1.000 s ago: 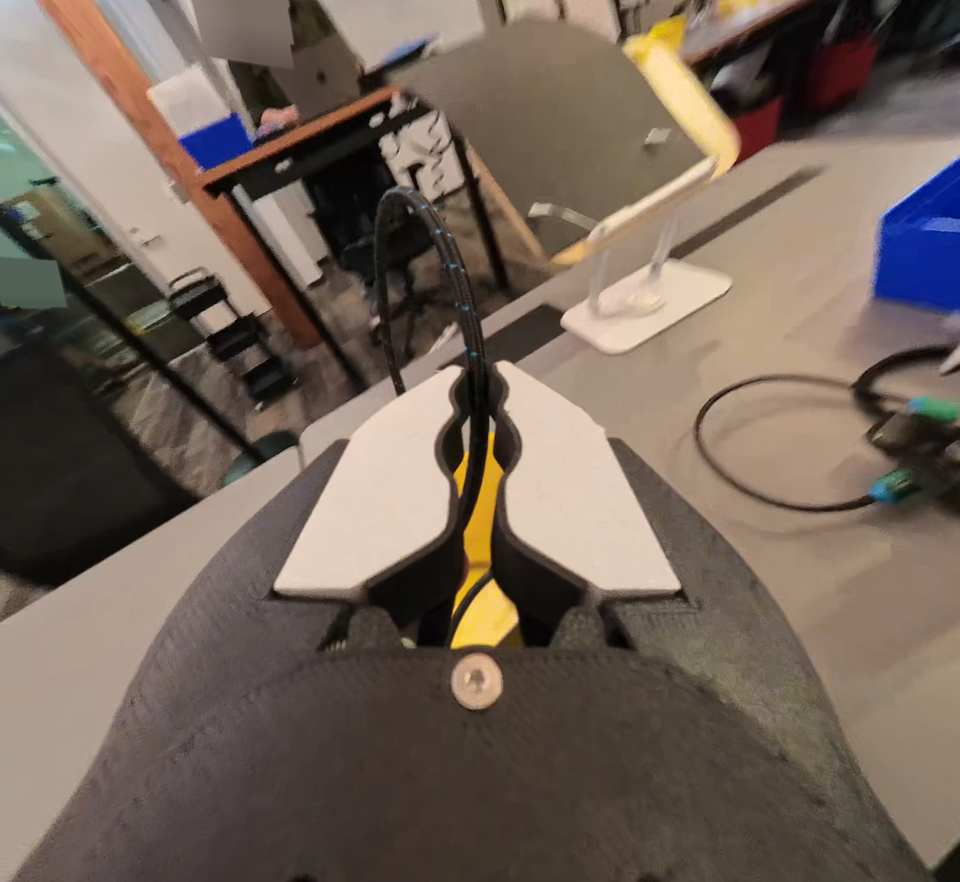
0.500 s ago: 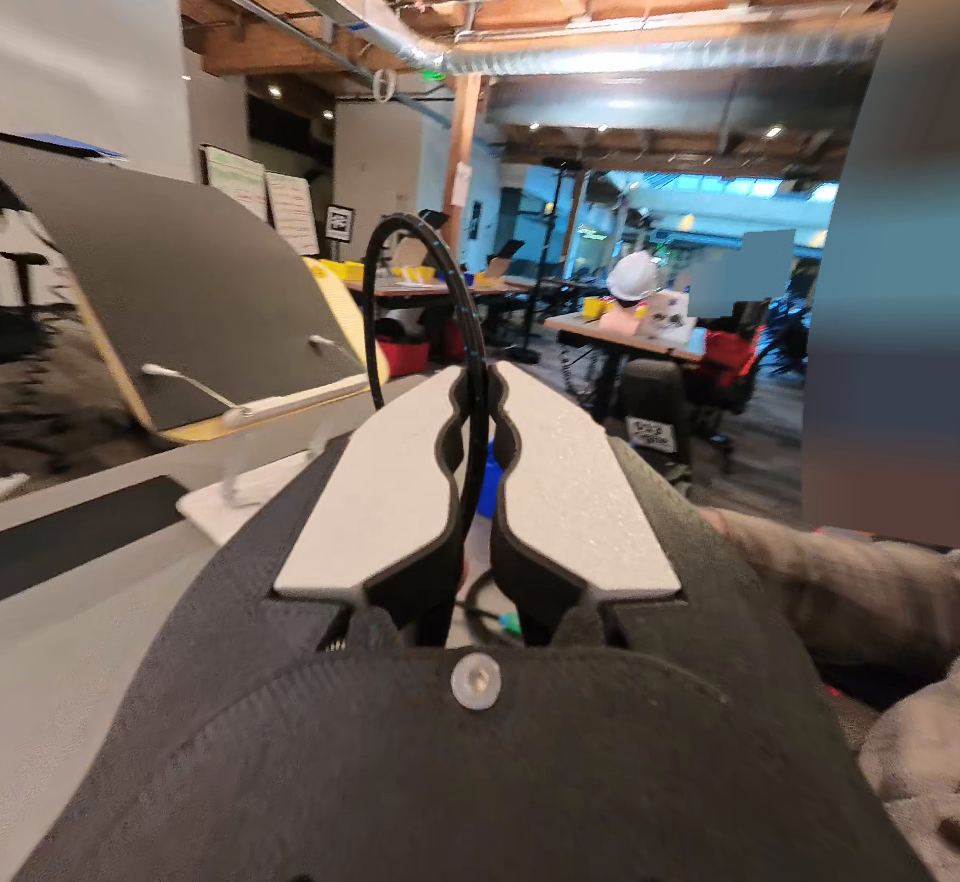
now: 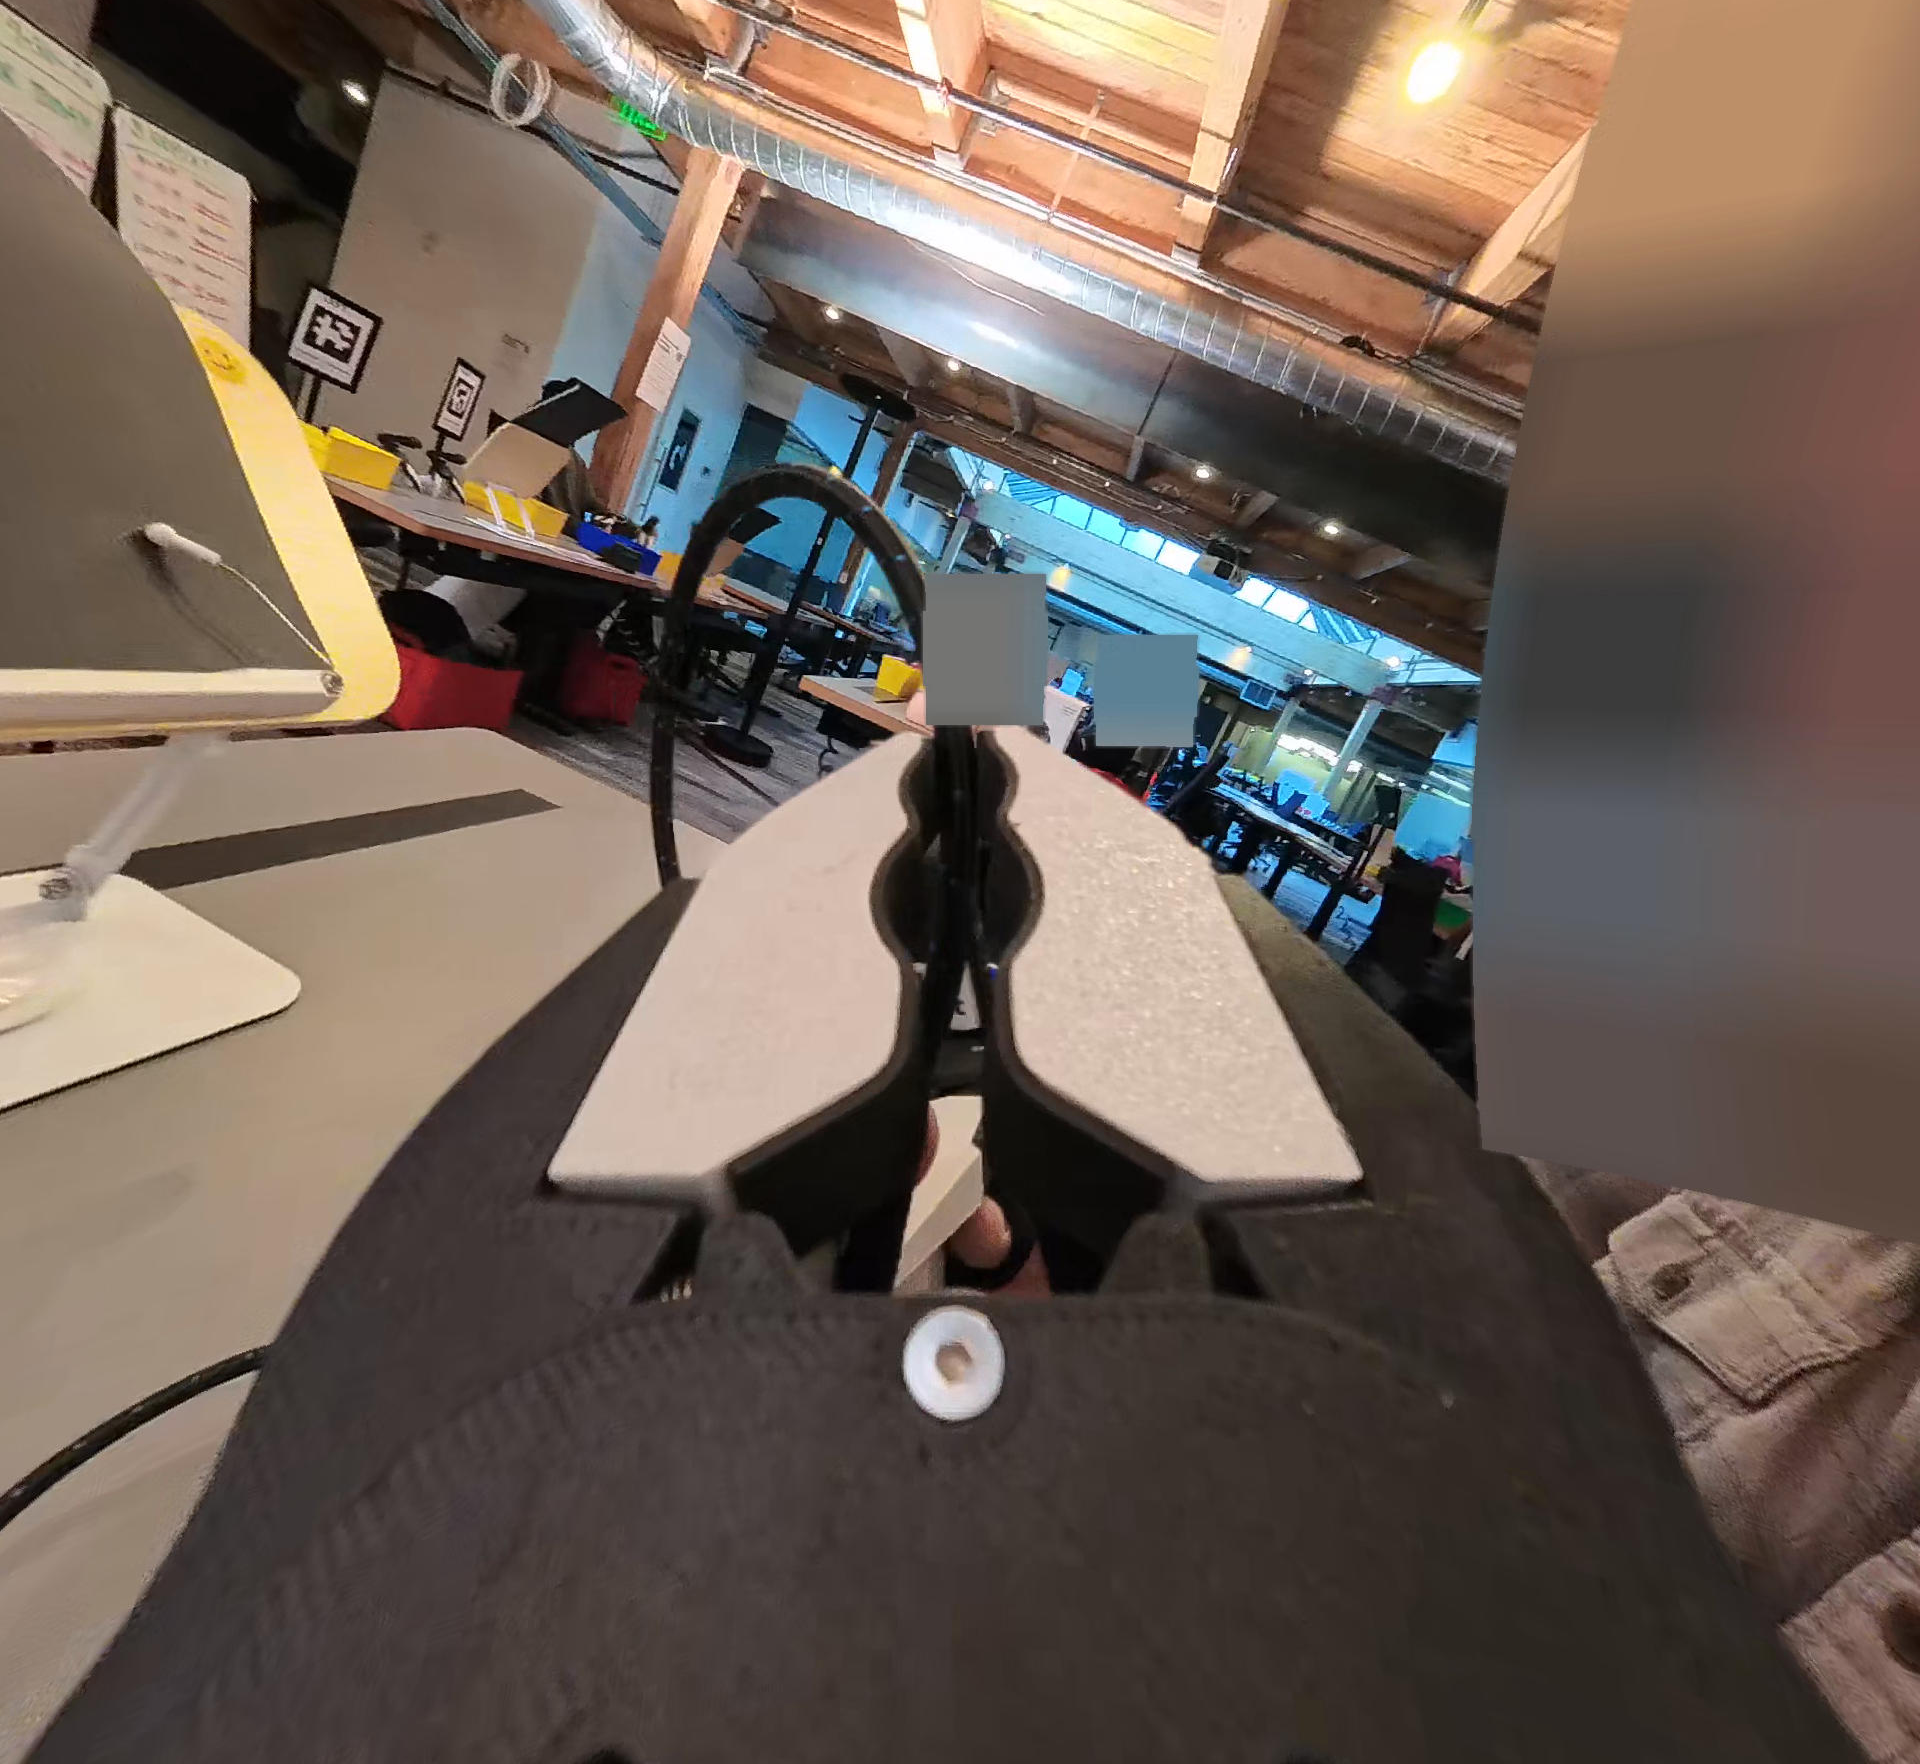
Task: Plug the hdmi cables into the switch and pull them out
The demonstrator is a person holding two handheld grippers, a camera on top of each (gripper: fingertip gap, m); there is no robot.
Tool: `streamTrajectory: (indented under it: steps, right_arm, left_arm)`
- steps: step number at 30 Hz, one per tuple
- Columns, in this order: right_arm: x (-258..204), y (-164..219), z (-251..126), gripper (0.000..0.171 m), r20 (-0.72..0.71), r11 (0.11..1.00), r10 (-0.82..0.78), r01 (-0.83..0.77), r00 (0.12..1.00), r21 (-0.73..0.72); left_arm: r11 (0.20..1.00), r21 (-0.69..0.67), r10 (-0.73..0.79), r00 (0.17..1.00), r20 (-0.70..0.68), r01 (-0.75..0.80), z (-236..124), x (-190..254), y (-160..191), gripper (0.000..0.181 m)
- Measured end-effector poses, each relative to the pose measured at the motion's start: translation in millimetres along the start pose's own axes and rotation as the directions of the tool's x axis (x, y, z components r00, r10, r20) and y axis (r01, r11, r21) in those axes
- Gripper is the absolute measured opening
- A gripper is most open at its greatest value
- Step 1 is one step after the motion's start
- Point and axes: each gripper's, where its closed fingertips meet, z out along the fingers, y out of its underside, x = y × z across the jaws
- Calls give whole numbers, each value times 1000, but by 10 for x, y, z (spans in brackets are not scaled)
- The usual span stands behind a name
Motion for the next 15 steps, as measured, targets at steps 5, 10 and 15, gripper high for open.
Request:
streamTrajectory:
  steps: [5, 10, 15]
  right_arm:
    - [-38, 57, -48, 28, 45, 1000, -15, 16, 999, -25]
    - [-125, 91, -79, 10, 23, 979, -175, 177, 984, -102]
    - [-147, 39, -233, 9, -40, 936, -295, 281, 955, -210]
  left_arm:
    - [1000, 22, 6, 1000, 29, -6, -38, -105, -48, 6]
    - [998, -20, 53, 991, 126, -51, -139, -373, -46, 7]
    - [981, -138, 162, 961, 222, -134, -280, -667, 64, 10]
